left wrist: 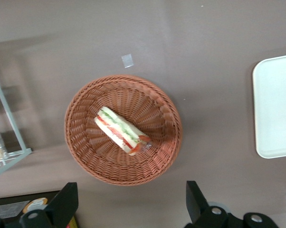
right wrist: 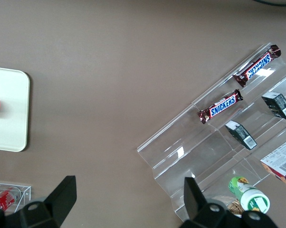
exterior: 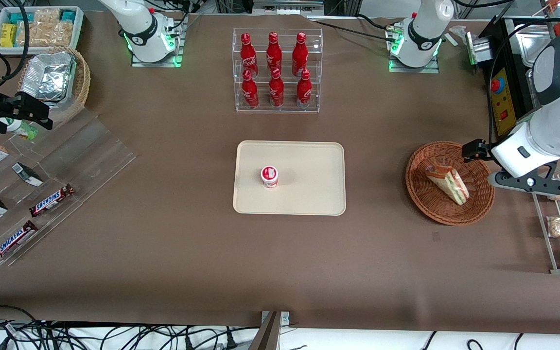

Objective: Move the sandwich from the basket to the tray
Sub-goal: 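Lower the open left gripper over the sandwich in the wicker basket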

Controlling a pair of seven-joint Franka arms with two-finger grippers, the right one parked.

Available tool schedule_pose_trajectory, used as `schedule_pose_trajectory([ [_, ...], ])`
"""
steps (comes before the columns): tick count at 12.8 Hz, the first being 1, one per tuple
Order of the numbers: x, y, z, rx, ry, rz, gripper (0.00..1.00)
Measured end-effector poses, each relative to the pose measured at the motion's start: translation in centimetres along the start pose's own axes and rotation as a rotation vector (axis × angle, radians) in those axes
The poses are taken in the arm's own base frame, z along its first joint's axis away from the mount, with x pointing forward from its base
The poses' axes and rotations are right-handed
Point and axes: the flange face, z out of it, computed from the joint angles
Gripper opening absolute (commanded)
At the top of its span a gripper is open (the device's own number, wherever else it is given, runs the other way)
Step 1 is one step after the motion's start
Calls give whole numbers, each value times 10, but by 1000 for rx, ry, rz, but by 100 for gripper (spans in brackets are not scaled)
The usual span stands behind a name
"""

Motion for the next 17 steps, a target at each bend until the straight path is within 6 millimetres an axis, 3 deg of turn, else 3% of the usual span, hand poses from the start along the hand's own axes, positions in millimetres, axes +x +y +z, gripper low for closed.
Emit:
schedule_pose_trajectory([
  [7, 2, -4, 6, -5, -12, -12, 100],
  [9, 8, -23, 27, -8, -46, -94, 100],
  [13, 17, -81, 79, -16, -81, -370, 100],
  [17, 28, -78, 156, -12, -50, -665, 100],
])
